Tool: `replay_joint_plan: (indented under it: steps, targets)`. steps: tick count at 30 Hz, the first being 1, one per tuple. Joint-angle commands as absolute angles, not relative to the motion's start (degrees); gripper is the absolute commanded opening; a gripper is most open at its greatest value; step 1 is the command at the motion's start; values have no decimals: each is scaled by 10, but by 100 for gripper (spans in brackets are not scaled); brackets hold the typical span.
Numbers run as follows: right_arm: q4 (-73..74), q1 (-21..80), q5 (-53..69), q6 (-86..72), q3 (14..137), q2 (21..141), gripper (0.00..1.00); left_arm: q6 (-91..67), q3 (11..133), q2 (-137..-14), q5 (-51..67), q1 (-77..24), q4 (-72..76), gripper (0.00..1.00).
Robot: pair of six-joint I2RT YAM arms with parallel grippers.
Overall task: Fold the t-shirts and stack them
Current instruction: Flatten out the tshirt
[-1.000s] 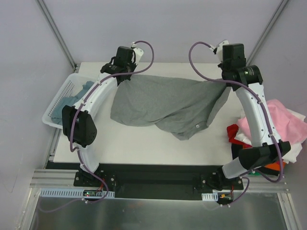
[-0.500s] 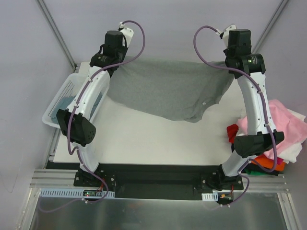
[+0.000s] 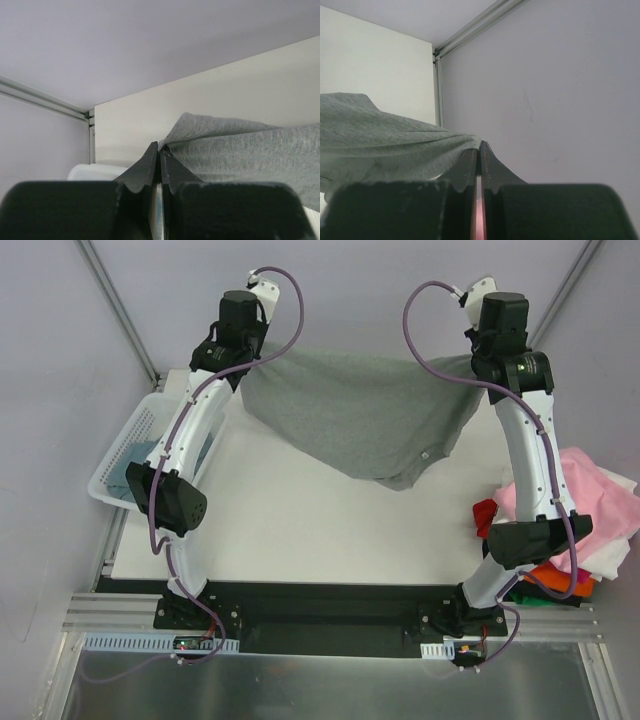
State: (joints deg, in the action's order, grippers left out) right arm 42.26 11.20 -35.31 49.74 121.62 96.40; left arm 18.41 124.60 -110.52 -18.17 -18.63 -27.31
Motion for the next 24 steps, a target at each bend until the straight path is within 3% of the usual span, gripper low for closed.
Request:
replay_joint_plan:
  steps: [1,24]
  targets:
    - [371,106,-366,506,1269,945,1,179,1238,-1092,-200,-179,-236,0]
    - [195,119,-330,526,1267,870,0,144,1253,-1078,-232,-172,-155,0]
